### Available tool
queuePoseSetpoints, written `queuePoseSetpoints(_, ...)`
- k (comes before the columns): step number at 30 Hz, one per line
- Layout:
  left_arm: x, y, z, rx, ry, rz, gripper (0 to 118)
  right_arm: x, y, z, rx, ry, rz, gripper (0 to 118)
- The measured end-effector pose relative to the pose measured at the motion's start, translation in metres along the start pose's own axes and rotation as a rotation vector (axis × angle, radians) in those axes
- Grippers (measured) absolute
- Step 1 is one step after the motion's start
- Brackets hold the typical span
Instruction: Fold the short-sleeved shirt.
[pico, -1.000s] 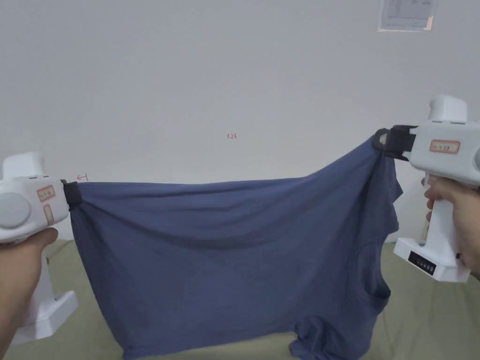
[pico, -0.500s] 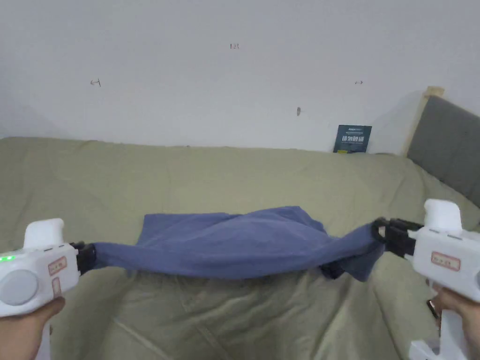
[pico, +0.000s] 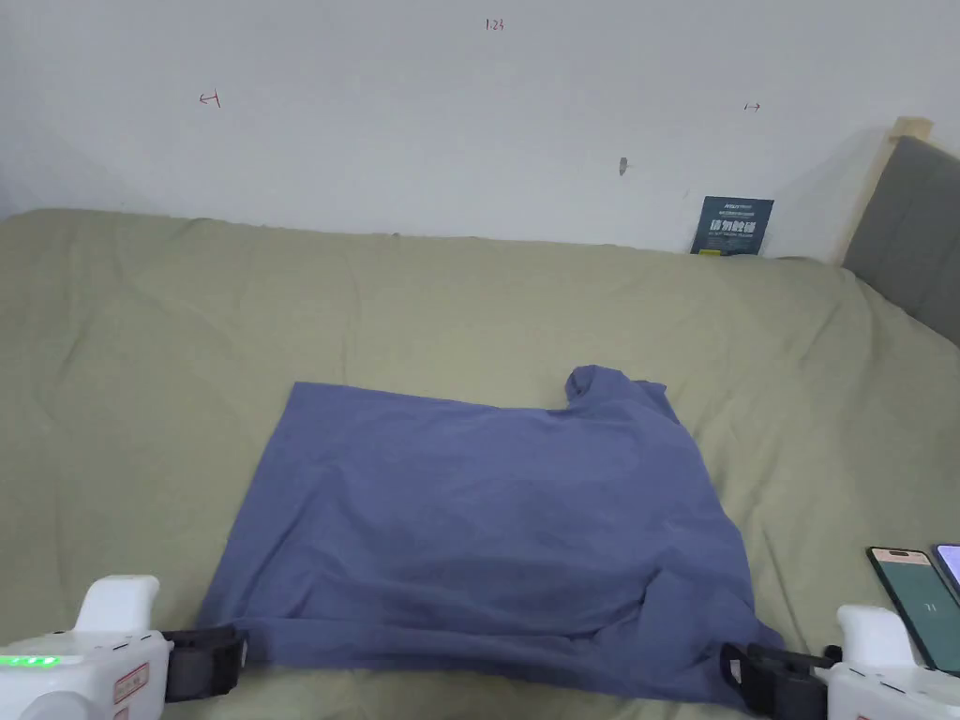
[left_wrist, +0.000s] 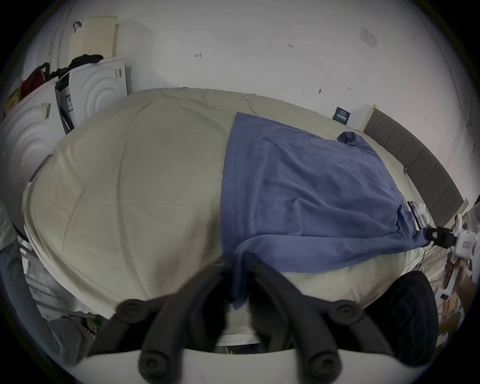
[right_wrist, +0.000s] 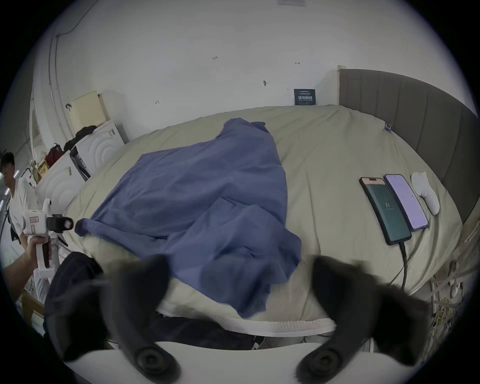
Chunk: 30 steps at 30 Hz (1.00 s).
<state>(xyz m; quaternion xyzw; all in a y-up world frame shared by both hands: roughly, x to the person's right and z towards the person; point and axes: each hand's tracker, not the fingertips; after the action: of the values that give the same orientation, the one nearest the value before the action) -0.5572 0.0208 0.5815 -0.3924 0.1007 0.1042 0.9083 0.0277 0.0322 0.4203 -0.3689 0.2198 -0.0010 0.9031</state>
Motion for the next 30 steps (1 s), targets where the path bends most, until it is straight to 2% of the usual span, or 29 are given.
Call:
queuePoseSetpoints(1,0.002,0.001,0.014,0.147,-0.019,0.034,115,-0.007,0.000,0.014,0.040,0.025,0.022,118)
queuePoseSetpoints(2,0.003,0.002,0.024,0.078,-0.020,-0.017,117,-0.014,0.003,0.025,0.084,0.041,0.041,118)
queuePoseSetpoints(5,0.021,-0.003,0.081,0.168,-0.036,-0.063,118,-0.045,0.008,0.055,0.066,0.020,0.058,118)
queuePoseSetpoints(8,0.026,-0.010,0.103,0.178,0.016,-0.120,118,-0.068,0.007,0.078,0.112,0.032,0.056,115)
queuePoseSetpoints(9,0.025,-0.012,0.104,0.130,-0.003,-0.139,116,-0.076,0.002,0.083,0.119,0.036,0.051,104)
queuePoseSetpoints(10,0.025,-0.014,0.105,0.074,-0.015,-0.146,109,-0.082,0.000,0.086,0.124,0.030,0.049,79)
queuePoseSetpoints(11,0.023,-0.016,0.103,0.042,-0.037,-0.150,72,-0.088,-0.003,0.087,0.140,0.014,0.045,21)
queuePoseSetpoints(12,0.024,-0.018,0.098,0.041,-0.028,-0.142,25,-0.092,-0.006,0.086,0.148,-0.039,0.046,0)
queuePoseSetpoints(13,0.023,-0.020,0.093,0.028,0.012,-0.146,0,-0.099,-0.009,0.086,0.136,-0.102,0.049,0)
queuePoseSetpoints(14,0.021,-0.024,0.087,0.015,0.056,-0.161,0,-0.100,-0.012,0.087,0.144,-0.087,0.034,0)
queuePoseSetpoints(15,0.018,-0.026,0.081,0.015,0.020,-0.156,0,-0.098,-0.013,0.087,0.123,-0.023,0.005,0)
queuePoseSetpoints(16,0.016,-0.027,0.076,-0.023,-0.008,-0.145,0,-0.098,-0.014,0.086,0.116,-0.009,-0.025,0)
queuePoseSetpoints(18,0.010,-0.027,0.067,-0.018,-0.015,-0.127,0,-0.099,-0.016,0.083,0.110,-0.036,-0.017,0)
queuePoseSetpoints(19,0.007,-0.025,0.064,-0.006,0.013,-0.159,10,-0.099,-0.017,0.083,0.097,-0.054,-0.002,0)
queuePoseSetpoints(20,0.008,-0.021,0.059,-0.009,0.011,-0.172,67,-0.098,-0.018,0.082,0.090,-0.070,0.005,0)
queuePoseSetpoints(21,0.006,-0.018,0.053,-0.017,0.016,-0.183,112,-0.098,-0.018,0.081,0.086,-0.069,0.000,0)
queuePoseSetpoints(22,0.005,-0.015,0.044,-0.045,0.018,-0.192,118,-0.096,-0.018,0.081,0.081,-0.066,-0.012,0)
queuePoseSetpoints(23,0.003,-0.016,0.035,-0.072,0.014,-0.199,118,-0.095,-0.018,0.082,0.078,-0.063,-0.030,0)
queuePoseSetpoints(24,0.005,-0.013,0.036,0.085,-0.043,-0.241,115,-0.093,-0.018,0.083,0.079,-0.066,-0.042,0)
queuePoseSetpoints(25,0.002,-0.020,0.028,-0.018,-0.003,-0.207,114,-0.096,-0.016,0.083,0.076,-0.071,-0.047,0)
queuePoseSetpoints(30,0.007,-0.006,-0.013,-0.083,0.011,-0.247,111,-0.094,-0.015,0.083,0.056,-0.101,-0.056,0)
